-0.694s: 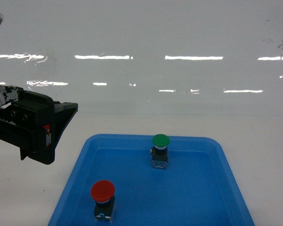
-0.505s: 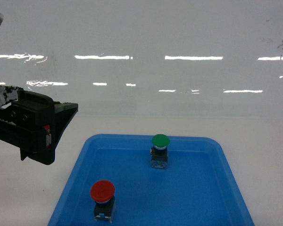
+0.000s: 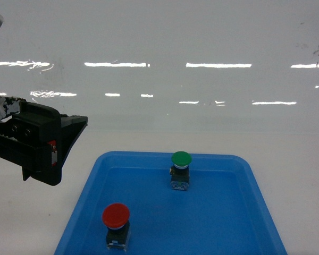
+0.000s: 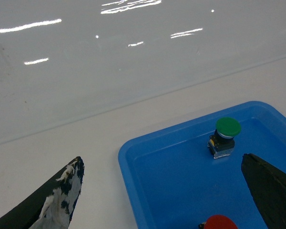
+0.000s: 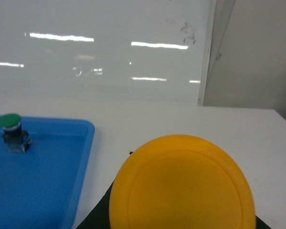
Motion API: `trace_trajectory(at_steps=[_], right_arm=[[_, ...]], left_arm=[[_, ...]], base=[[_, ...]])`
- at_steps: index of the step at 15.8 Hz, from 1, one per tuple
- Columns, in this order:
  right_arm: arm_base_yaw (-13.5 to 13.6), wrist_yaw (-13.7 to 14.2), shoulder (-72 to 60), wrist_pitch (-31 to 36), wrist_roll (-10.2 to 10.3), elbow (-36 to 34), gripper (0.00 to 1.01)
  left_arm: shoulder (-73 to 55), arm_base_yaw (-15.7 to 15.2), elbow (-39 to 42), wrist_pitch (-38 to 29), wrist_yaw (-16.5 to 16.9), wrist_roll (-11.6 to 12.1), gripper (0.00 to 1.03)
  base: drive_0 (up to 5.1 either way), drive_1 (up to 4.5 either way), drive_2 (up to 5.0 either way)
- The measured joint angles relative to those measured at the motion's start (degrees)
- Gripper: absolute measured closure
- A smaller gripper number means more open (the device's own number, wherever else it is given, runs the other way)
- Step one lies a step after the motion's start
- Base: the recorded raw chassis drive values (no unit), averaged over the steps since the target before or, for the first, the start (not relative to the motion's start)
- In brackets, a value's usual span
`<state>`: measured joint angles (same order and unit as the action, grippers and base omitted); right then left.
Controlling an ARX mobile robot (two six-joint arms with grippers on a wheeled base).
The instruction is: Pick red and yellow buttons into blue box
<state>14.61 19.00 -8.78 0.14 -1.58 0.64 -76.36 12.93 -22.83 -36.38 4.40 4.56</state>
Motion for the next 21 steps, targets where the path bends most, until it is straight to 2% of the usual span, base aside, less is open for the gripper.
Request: trace_trajectory(at_steps=[5, 8, 13, 15, 17, 21], right_arm=[[0.02, 0.24, 1.03, 0.31, -0.09, 0.0, 0.75], [0.02, 0.24, 1.03, 0.31, -0.17, 0.0, 0.75], [0.02, 0.24, 1.03, 0.31, -0.17, 0.0, 0.75], [0.02, 0.24, 1.03, 0.31, -0.17, 0.0, 0.75], [0.02, 0.24, 1.03, 0.31, -0.17, 0.0, 0.75], [0.02, 0.24, 1.03, 0.31, -0.17, 0.0, 0.75]], left_arm=[[-0.07, 0.48, 0.0, -0.46, -0.5, 0.07, 0.05], [-4.2, 4.48, -1.44, 3.13, -2.84, 0.79, 0.05], [-19.5, 9.73, -16.9, 11.85, -3.15, 2.27, 0.05], [-24.44, 12.41, -20.87, 14.86, -6.75, 2.99, 0.05], [-28.35, 12.66, -20.33, 12.44, -12.0, 3.26, 0.05], [-29.94, 12.44, -16.98, 12.09, -13.46, 2.23, 0.05]], base=[[0.0, 0.0, 0.0], [0.0, 0.0, 0.0], [0.0, 0.0, 0.0], [0.0, 0.0, 0.0], [0.0, 0.0, 0.0], [0.0, 0.0, 0.0]])
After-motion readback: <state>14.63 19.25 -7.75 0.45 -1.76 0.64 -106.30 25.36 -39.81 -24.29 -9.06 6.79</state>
